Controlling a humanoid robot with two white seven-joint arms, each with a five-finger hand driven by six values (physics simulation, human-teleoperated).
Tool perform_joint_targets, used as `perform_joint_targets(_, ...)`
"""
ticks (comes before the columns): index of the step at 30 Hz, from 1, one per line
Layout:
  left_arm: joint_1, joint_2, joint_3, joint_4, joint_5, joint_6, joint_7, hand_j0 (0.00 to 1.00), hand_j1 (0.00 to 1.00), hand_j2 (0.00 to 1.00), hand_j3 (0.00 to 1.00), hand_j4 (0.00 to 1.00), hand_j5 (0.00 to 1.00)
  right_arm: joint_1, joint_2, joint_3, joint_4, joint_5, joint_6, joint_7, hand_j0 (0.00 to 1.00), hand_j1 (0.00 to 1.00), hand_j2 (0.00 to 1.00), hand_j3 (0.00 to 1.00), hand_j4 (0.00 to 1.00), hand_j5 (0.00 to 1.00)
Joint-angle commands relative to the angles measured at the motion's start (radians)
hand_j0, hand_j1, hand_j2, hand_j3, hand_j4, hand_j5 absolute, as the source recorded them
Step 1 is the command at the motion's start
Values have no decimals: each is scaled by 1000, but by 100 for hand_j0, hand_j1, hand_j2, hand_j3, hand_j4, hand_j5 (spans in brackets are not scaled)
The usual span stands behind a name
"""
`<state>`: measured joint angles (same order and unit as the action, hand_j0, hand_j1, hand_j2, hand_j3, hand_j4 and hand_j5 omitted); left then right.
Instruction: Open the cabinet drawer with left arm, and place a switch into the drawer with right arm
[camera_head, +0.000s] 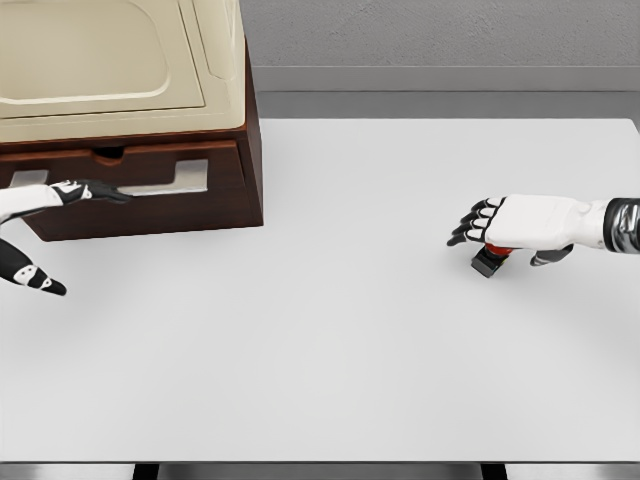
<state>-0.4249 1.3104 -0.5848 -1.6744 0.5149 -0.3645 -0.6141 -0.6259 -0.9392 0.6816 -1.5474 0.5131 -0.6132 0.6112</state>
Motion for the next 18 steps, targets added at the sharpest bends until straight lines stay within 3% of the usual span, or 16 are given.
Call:
perform_joint_targets(1,0,7,2,10,-19,3,3,100,100,100,100,100,100,0,-1,0,0,-4,2,0,100,100,100,100,100,100)
perform_joint_targets(15,0,55,-4,4,60,-21,3,100,100,100,100,100,100,0,-1,0,0,-4,2,0,100,100,100,100,100,100)
perform_joint_targets(18,0,52,29,10,71,-13,3,100,100,100,100,100,100,0,-1,0,0,-4,2,0,100,100,100,100,100,100)
